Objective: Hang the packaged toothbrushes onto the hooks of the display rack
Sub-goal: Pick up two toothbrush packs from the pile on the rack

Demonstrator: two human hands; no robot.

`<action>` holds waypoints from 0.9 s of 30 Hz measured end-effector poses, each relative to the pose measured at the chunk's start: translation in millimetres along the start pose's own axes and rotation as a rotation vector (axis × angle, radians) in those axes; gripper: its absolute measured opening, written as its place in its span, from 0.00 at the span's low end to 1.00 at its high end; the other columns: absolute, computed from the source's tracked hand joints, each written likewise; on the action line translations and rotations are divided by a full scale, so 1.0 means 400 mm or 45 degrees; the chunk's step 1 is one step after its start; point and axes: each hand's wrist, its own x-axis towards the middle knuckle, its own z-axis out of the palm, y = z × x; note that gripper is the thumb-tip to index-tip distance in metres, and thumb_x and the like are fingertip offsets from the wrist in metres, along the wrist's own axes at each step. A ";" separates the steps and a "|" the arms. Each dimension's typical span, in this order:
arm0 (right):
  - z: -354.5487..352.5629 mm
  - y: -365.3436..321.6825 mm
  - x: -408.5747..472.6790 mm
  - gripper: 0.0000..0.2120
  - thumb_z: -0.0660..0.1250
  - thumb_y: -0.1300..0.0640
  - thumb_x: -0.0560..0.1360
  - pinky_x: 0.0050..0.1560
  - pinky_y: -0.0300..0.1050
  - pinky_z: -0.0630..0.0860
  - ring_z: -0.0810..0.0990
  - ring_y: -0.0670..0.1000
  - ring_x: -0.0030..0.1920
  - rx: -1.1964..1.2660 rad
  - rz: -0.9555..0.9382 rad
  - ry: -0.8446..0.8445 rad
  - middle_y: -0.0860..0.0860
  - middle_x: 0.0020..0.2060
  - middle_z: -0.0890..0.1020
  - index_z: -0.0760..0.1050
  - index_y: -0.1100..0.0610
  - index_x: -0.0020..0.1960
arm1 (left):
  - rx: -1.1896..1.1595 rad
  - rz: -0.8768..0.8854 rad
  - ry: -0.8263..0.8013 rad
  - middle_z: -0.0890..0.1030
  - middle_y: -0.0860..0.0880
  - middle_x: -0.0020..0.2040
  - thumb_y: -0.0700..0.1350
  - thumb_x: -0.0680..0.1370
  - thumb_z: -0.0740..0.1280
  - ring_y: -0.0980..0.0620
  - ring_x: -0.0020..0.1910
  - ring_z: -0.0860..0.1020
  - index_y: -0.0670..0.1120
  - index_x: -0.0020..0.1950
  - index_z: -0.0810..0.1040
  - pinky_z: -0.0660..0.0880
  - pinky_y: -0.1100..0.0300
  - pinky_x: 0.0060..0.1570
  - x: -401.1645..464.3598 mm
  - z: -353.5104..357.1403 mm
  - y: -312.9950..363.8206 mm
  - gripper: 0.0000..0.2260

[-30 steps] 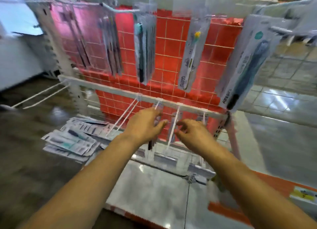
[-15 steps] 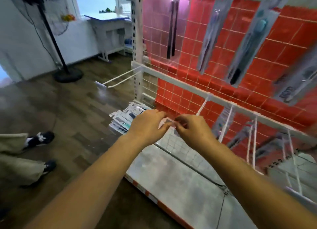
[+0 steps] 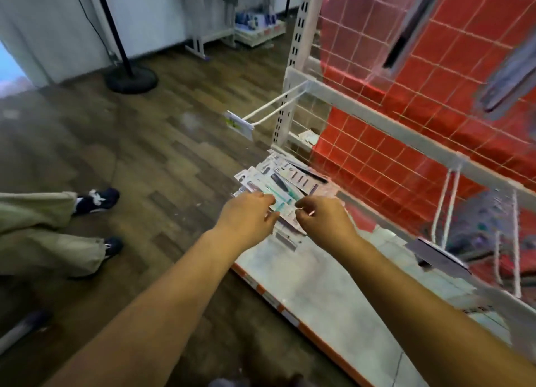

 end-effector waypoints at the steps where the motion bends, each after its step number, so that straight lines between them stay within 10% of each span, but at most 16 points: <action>1: 0.018 0.003 0.022 0.13 0.62 0.58 0.76 0.51 0.42 0.73 0.78 0.54 0.52 0.002 0.025 -0.022 0.54 0.54 0.81 0.78 0.57 0.59 | -0.022 -0.022 -0.026 0.77 0.48 0.59 0.52 0.79 0.59 0.46 0.57 0.75 0.49 0.62 0.74 0.75 0.52 0.50 0.010 0.013 -0.021 0.15; 27: 0.360 0.215 0.406 0.33 0.69 0.45 0.72 0.65 0.53 0.64 0.63 0.56 0.67 -0.360 -0.073 -0.268 0.53 0.67 0.67 0.59 0.53 0.71 | -0.181 -0.311 -0.386 0.76 0.47 0.60 0.47 0.81 0.58 0.48 0.58 0.74 0.48 0.67 0.70 0.73 0.55 0.54 0.237 0.337 -0.196 0.16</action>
